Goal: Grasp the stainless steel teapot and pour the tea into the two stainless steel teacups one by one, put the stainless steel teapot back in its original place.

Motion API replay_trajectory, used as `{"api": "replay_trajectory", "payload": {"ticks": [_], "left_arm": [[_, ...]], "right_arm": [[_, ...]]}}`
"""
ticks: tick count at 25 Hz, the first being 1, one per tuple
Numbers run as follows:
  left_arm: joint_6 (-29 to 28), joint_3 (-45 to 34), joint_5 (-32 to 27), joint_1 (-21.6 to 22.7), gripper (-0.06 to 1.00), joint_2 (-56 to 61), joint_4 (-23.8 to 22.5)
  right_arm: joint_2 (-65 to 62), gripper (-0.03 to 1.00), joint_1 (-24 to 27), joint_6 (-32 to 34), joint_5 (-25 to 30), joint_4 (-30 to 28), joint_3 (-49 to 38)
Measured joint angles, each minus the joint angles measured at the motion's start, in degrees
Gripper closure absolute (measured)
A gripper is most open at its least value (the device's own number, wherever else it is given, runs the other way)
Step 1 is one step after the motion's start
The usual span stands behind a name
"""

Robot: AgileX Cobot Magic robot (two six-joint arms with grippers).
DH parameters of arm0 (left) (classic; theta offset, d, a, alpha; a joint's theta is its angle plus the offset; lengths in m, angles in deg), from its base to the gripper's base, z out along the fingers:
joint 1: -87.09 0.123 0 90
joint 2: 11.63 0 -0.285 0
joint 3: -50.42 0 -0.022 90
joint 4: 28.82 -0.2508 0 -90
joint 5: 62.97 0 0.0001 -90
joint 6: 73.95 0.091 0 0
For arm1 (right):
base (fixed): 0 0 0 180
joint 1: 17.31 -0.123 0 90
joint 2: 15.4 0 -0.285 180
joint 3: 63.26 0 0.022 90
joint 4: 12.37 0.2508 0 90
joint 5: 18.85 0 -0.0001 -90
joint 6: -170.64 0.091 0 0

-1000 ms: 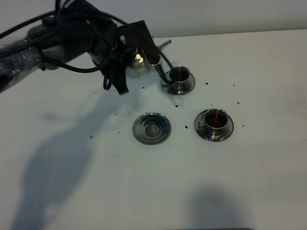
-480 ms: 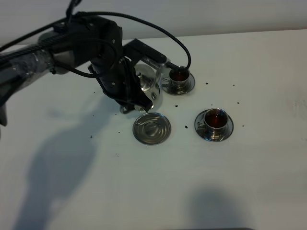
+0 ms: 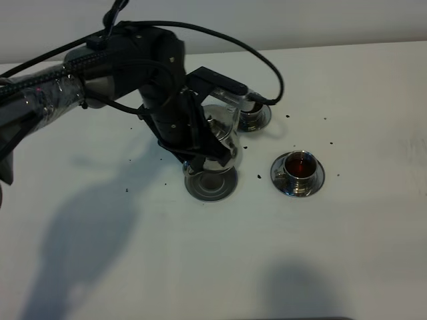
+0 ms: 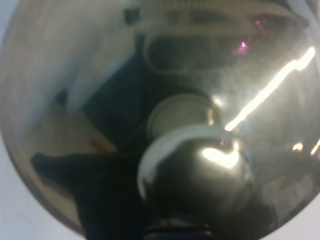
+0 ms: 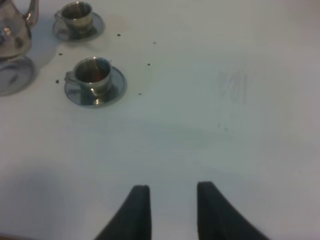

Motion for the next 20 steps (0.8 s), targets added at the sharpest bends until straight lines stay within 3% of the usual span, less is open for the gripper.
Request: {"api": "replay_trajectory", "payload": {"ticks": [7,14,20], "left_arm": [[-8.69,-2.36,-1.08,-3.90,0.72,2.94,-3.72],[-17.84,-18.47,15.59,-4.39,0.72,10.16,-4.40],[-23.19,-24.22,21.40,-4.34,0.72,12.15,-6.49]], "right_arm": [[0.00,0.75,0.00,0.00,0.00,0.00,0.00],[0.00,0.75,0.00,0.00,0.00,0.00,0.00],[0.00,0.75,0.00,0.00,0.00,0.00,0.00]]}}
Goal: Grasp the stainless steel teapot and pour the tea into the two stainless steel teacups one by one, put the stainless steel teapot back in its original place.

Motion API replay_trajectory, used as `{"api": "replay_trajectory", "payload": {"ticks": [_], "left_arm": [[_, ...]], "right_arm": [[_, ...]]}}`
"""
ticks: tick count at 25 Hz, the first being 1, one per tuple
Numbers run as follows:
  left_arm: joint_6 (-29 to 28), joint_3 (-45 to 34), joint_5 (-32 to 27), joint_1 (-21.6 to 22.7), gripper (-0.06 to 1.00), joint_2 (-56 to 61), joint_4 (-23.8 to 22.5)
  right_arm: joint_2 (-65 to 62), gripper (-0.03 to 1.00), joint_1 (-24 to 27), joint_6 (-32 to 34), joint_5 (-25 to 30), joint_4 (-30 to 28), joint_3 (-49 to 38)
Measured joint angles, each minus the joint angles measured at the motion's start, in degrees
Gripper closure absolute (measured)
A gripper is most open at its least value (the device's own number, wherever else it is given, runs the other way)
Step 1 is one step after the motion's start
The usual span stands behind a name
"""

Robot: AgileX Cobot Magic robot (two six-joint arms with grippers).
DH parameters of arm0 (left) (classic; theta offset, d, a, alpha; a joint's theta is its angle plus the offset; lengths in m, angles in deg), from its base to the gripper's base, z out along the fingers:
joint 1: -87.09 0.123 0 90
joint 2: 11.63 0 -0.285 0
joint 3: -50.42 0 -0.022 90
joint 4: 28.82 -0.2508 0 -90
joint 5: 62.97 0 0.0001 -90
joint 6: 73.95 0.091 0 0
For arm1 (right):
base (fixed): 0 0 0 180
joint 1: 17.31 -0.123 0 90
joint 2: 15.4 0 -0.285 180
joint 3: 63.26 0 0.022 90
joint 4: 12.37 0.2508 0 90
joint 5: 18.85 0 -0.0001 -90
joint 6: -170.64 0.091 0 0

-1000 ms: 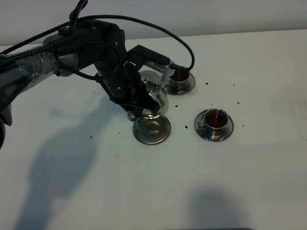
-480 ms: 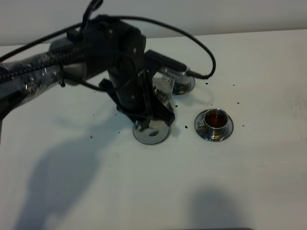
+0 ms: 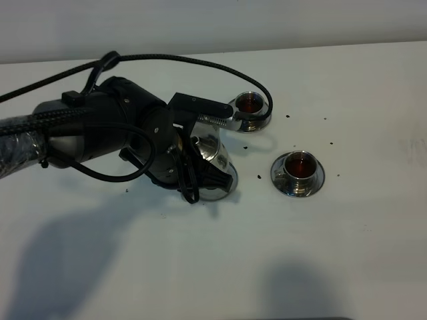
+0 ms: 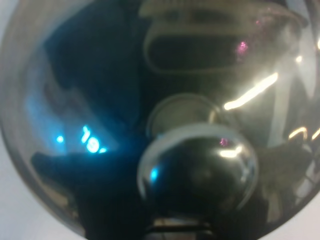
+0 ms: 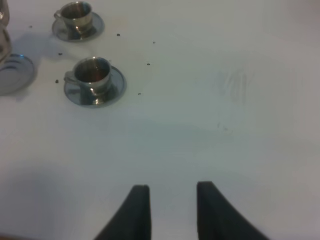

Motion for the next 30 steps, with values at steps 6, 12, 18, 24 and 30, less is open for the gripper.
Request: {"api": "replay_trajectory", "payload": {"ticks": [6,12,18,24,30], "left_arm": [[-0.30,-0.16,1.07,0.00,0.72,-0.17,0.00],[-0.30,-0.16,1.46,0.00,0.72,-2.29,-0.01],[0.01,-0.16,3.59,0.00,0.72,-4.56,0.07],[0.26,-0.16,3.82,0.00,0.72,-4.61,0.07],[0.26,-0.16,4.03,0.00,0.72,-4.61,-0.04]], "right_arm": [[0.00,0.75,0.00,0.00,0.00,0.00,0.00],[0.00,0.75,0.00,0.00,0.00,0.00,0.00],[0.00,0.75,0.00,0.00,0.00,0.00,0.00],[0.00,0.75,0.00,0.00,0.00,0.00,0.00],[0.00,0.75,0.00,0.00,0.00,0.00,0.00]]}}
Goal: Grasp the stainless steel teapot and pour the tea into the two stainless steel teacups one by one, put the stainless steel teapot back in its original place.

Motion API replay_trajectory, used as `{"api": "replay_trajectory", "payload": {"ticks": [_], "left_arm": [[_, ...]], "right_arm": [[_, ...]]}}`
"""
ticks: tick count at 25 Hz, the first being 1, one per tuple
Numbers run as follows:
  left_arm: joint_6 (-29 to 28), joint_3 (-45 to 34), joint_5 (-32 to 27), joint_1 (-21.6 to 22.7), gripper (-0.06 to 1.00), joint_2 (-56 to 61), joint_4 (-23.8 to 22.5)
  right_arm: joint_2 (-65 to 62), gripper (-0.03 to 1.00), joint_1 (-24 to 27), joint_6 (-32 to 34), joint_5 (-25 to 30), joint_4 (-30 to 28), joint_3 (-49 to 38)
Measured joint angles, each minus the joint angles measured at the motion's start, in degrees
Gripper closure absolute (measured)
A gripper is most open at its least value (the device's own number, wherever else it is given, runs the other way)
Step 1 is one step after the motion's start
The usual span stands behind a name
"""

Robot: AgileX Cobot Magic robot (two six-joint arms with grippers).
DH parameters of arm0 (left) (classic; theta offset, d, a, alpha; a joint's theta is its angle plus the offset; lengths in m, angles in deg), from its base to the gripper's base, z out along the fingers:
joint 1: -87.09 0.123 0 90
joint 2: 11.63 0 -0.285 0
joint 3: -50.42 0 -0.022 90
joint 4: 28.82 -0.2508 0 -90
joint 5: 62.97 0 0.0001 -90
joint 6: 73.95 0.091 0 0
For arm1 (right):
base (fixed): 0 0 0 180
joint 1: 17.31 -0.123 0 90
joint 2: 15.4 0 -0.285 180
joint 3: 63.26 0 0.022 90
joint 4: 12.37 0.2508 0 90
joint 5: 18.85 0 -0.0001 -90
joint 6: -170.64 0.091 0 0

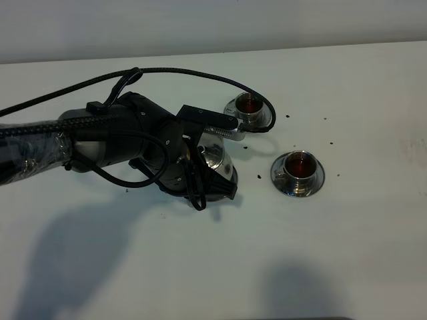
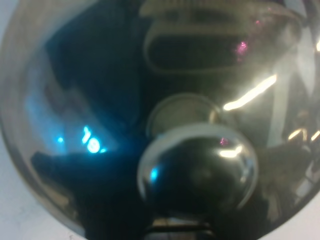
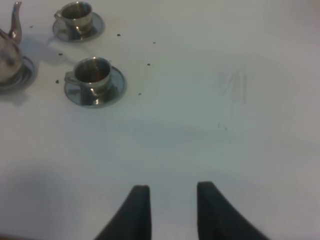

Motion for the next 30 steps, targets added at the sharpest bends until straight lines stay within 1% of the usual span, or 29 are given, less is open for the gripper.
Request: {"api": "replay_trajectory", "payload": {"ticks": [22,24,30], "left_arm": [[0.53,0.00,0.92,0.00,0.72,-1.24,-0.03],[0.55,0.00,0.85,0.00,0.69,-1.24,-0.03],[0.61,0.00,0.85,0.00,0.46,-1.24,-0.03]], "right_arm": [[0.00,0.75,0.00,0.00,0.00,0.00,0.00],[0.00,0.75,0.00,0.00,0.00,0.00,0.00],[0.00,0.75,0.00,0.00,0.00,0.00,0.00]]}}
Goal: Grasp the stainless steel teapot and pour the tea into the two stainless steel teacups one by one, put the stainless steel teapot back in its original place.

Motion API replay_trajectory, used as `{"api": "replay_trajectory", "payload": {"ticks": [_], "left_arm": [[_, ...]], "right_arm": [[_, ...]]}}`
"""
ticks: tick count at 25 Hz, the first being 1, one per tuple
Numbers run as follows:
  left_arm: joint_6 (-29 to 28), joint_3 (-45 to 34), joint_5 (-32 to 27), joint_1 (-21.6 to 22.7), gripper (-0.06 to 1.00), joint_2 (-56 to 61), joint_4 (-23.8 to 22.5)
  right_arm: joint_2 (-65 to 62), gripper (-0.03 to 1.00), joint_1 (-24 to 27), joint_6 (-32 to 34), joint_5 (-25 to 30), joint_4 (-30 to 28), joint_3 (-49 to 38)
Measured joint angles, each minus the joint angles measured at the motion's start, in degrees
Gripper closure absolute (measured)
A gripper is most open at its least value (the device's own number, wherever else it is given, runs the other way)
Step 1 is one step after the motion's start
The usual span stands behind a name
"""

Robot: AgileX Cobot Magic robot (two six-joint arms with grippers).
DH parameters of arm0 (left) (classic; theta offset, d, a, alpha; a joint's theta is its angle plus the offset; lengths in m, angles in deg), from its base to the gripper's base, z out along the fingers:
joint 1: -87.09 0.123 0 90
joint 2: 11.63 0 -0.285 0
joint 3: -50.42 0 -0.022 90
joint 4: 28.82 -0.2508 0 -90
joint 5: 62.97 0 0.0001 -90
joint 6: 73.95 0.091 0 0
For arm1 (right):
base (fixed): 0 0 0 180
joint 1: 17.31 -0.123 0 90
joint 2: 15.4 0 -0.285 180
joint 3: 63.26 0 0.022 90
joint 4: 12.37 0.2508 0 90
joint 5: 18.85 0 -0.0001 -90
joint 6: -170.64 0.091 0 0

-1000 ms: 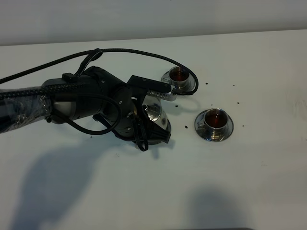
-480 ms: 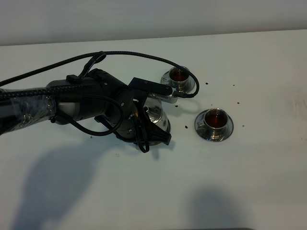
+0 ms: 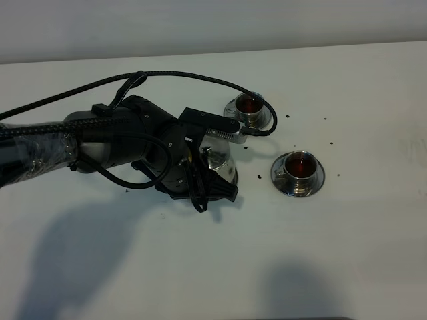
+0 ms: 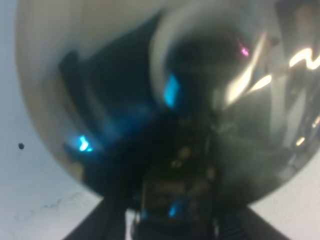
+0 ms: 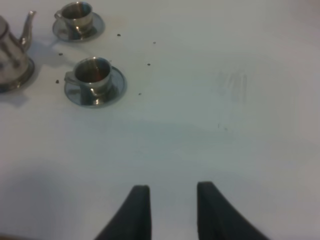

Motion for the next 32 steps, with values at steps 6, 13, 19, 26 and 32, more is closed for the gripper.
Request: {"api": "replay_trajectory", "payload": {"ticks": [6,13,19,26,32], "left_arm": [[0.11,0.11,-4.20,0.00,0.37,3.40,0.30],[2.20,-1.62,-25.18,0.00,0.37,19.07,1.49],[-0.82,-15.95,-31.17,0.00,0.37,36.78,-2.64],[3.11,-30.26,-32.35,0.00,0.37,57.76,-2.21],[4.20,-38.25,-30.67,0.00,0.37,70.12,-2.08]], "right_arm": [[0.00,0.75,0.00,0.00,0.00,0.00,0.00],[0.00,0.75,0.00,0.00,0.00,0.00,0.00],[0.00,0.75,0.00,0.00,0.00,0.00,0.00],[0.00,0.75,0.00,0.00,0.00,0.00,0.00],[0.00,0.75,0.00,0.00,0.00,0.00,0.00]]}}
